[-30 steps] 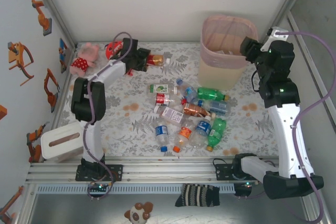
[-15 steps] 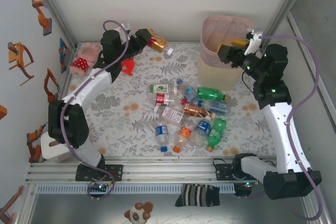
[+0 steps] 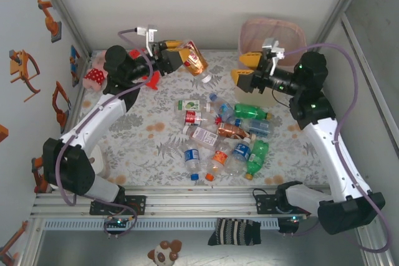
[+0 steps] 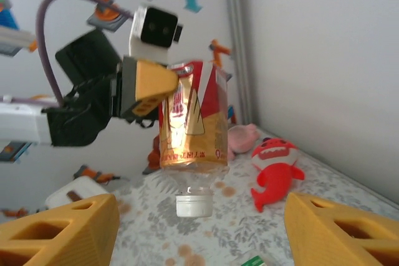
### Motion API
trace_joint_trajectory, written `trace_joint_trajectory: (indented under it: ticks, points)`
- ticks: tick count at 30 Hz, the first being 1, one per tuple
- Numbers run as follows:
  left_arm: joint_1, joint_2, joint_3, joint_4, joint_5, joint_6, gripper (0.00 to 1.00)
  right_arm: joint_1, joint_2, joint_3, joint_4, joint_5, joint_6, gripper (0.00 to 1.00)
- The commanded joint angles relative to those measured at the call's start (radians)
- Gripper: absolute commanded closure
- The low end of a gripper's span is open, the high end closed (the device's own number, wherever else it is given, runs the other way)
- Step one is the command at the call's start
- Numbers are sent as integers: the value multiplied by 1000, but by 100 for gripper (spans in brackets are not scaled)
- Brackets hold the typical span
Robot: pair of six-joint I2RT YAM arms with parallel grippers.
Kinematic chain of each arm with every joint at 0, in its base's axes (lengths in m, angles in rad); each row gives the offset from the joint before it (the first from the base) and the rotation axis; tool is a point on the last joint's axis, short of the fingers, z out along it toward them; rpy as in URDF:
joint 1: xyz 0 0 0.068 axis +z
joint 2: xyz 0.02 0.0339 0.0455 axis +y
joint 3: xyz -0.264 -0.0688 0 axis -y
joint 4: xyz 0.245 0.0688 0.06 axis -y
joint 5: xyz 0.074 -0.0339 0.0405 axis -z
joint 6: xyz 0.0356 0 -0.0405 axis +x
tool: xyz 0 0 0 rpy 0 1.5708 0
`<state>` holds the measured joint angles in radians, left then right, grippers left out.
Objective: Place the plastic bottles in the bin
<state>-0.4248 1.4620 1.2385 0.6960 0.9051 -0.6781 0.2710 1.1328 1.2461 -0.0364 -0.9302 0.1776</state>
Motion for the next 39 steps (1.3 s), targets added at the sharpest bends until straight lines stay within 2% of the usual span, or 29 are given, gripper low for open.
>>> trace_joint_trajectory:
  ticks: [1,5,9,18,26,39]
  points:
    - [-28,-71,-12,28,89,142,62,54,18,20,-102,-59,-156,30]
    - [-73,-119,3,-121,99,283,62,108,56,43,-123,-63,-178,30]
    - [-104,-140,21,-220,106,365,63,144,85,55,-131,-63,-206,30]
    - [-115,-150,19,-212,107,362,64,179,118,47,-153,-151,-274,32]
    - [-115,-161,19,-206,95,368,64,195,151,49,-201,-171,-326,35]
    - [-116,-158,13,-192,85,367,64,198,182,73,-219,-200,-326,61]
